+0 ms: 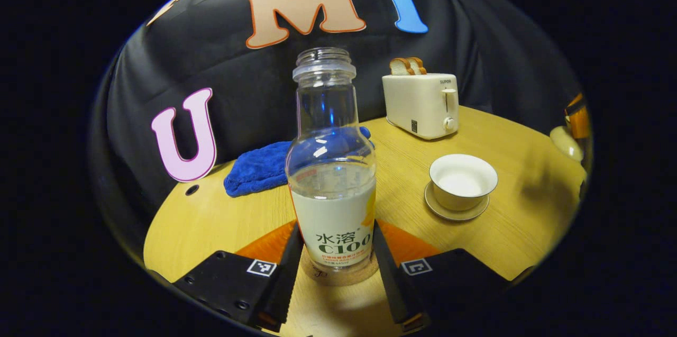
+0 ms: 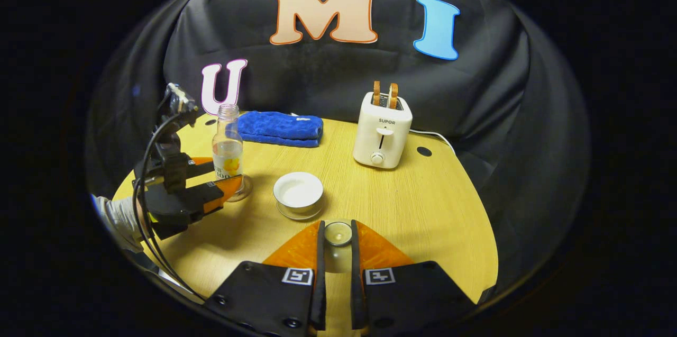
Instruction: Open the teacup lid with one hand, grasp the water bottle and pour water into the teacup with the other hand; after pouring, place the water bottle on the coaster and then close the teacup lid.
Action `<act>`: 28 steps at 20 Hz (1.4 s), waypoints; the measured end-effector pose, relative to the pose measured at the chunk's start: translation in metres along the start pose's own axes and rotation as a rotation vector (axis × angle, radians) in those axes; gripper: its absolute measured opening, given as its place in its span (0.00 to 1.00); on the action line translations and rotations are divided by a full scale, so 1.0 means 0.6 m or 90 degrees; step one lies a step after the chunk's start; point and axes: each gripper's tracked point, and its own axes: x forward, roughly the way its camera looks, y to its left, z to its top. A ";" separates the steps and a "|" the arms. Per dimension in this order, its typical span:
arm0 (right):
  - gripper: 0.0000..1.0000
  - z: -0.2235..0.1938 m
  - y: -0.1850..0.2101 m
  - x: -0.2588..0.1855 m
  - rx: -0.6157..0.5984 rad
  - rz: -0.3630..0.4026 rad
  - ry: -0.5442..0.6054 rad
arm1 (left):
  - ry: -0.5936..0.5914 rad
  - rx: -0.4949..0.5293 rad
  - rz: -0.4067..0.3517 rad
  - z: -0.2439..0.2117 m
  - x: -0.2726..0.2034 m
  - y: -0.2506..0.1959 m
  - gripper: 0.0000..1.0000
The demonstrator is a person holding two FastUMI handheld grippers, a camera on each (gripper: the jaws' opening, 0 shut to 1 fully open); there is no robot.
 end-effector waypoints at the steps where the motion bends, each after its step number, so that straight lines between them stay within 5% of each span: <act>1: 0.21 0.002 0.007 0.002 0.001 0.001 0.001 | 0.001 -0.011 0.001 -0.006 -0.001 0.002 0.71; 13: 0.21 0.049 0.069 0.044 0.005 0.046 -0.025 | 0.018 -0.039 0.010 -0.021 -0.021 0.012 0.77; 18: 0.22 0.063 0.085 0.090 0.012 0.066 -0.047 | 0.011 -0.033 0.016 -0.017 -0.044 0.016 0.98; 28: 0.21 0.064 0.118 0.198 0.008 0.092 -0.061 | 0.015 -0.047 0.040 -0.003 -0.158 0.019 0.97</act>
